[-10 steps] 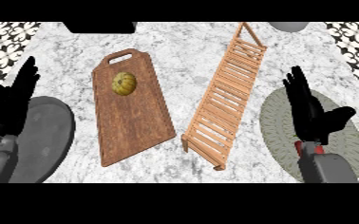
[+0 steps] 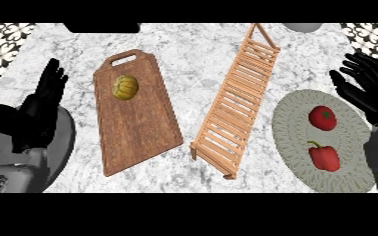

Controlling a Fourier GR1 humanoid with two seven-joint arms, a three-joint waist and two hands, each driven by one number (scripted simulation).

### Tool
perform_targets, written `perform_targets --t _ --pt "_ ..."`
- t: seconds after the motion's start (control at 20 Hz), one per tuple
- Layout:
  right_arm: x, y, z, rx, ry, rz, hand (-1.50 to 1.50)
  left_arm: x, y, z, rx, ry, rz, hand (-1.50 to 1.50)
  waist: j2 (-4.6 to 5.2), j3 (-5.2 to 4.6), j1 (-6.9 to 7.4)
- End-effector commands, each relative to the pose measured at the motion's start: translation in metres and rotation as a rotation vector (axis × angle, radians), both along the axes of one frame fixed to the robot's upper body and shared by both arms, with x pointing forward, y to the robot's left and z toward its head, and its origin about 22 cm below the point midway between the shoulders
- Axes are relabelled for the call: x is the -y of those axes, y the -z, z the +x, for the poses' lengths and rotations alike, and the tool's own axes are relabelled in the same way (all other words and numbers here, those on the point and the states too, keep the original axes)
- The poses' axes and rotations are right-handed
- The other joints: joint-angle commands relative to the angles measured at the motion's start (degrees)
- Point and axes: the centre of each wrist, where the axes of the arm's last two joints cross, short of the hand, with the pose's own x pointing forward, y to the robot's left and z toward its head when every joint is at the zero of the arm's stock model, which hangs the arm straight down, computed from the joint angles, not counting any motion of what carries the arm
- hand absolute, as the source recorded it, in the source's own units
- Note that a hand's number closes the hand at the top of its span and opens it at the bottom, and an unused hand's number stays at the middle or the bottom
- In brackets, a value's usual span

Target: Pick the tomato from the placemat and place it in the tiered shelf

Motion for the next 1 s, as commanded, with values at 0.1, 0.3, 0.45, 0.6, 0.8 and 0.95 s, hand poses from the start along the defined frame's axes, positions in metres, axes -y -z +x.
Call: perform_targets --t 0.1,0.3,0.45,0.6,0.8,0.95 --pt "0.067 -0.005 -0.025 0.134 -0.066 0.070 -1.50 0.023 0.005 -0.009 0.015 0.033 -0.079 0.00 -0.08 -0.03 -0.79" --pt "0.067 -0.044 -0.029 0.016 -0.262 -0.138 -1.50 0.027 0.002 -0.015 0.003 0.029 -0.077 0.00 -0.35 -0.13 -1.18" --pt "0.069 -0.078 -0.028 -0.149 -0.346 -0.348 -1.50 0.022 -0.011 -0.016 0.012 0.012 -0.072 0.00 -0.58 -0.20 -0.91" --pt "0.055 -0.112 -0.019 -0.250 -0.412 -0.461 -1.50 0.021 0.009 -0.014 0.017 0.023 -0.063 0.00 -0.23 -0.31 -0.86" --pt "0.029 -0.124 -0.019 -0.405 -0.369 -0.782 -1.50 0.029 0.001 -0.019 0.013 0.050 -0.082 0.00 -0.27 -0.35 0.22" --pt "0.012 -0.138 -0.018 -0.523 -0.361 -0.937 -1.50 0.030 -0.004 -0.016 0.012 0.037 -0.062 0.00 -0.24 -0.26 0.03"
